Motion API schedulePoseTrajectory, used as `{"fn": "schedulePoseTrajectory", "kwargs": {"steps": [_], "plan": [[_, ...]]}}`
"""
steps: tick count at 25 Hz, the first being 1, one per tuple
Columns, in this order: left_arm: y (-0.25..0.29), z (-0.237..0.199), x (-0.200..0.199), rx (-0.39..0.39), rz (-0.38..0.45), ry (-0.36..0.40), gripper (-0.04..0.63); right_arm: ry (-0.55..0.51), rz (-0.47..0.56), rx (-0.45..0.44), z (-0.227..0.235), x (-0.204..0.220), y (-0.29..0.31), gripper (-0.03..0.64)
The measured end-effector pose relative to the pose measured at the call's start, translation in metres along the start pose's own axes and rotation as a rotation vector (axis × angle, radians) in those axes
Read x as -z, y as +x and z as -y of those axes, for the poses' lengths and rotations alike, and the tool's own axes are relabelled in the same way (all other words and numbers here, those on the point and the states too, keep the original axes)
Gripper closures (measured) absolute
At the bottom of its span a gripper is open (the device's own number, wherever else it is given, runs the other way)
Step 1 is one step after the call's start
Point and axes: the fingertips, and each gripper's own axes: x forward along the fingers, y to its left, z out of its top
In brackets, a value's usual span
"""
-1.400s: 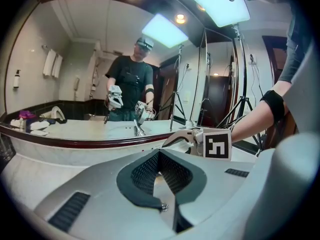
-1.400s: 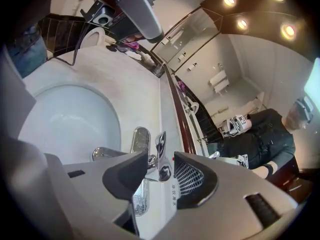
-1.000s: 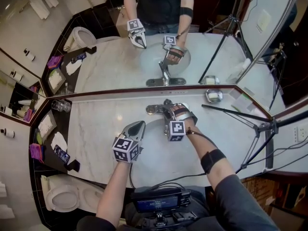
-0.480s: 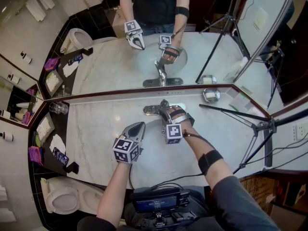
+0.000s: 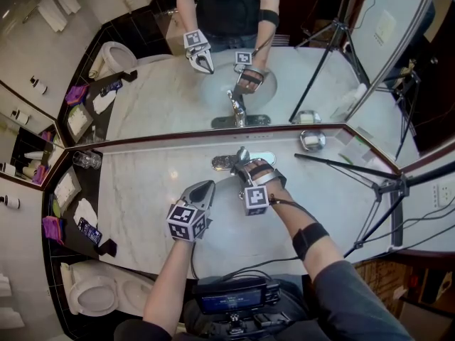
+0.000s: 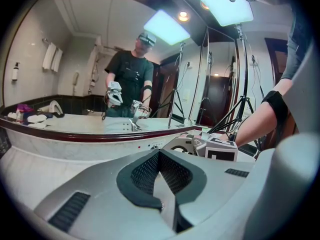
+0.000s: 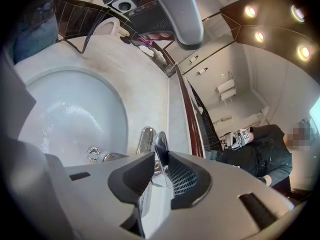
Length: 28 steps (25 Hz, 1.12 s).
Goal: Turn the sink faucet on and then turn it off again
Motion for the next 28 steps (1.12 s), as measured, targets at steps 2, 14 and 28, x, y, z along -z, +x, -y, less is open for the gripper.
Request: {"fn": "schedulePoseTrajectory", "kwargs": {"steps": [2, 14, 28], "plan": [[0.000, 0.000, 0.000, 0.000, 0.001, -0.001, 0.595, -0.013, 0.002, -0.008, -0.003, -0.002, 0.000, 0.528], [-0.002, -0.001, 0.004, -0.007, 0.000, -0.011, 0.595, -0.024, -0.002, -0.010, -0.006, -0.003, 0.000, 0.531], [-0.015, -0.002, 0.005, -0.025, 0.020, -0.032, 0.595, 0.141, -0.026, -0.028, -0.005, -0.001, -0.023, 0.523]]}}
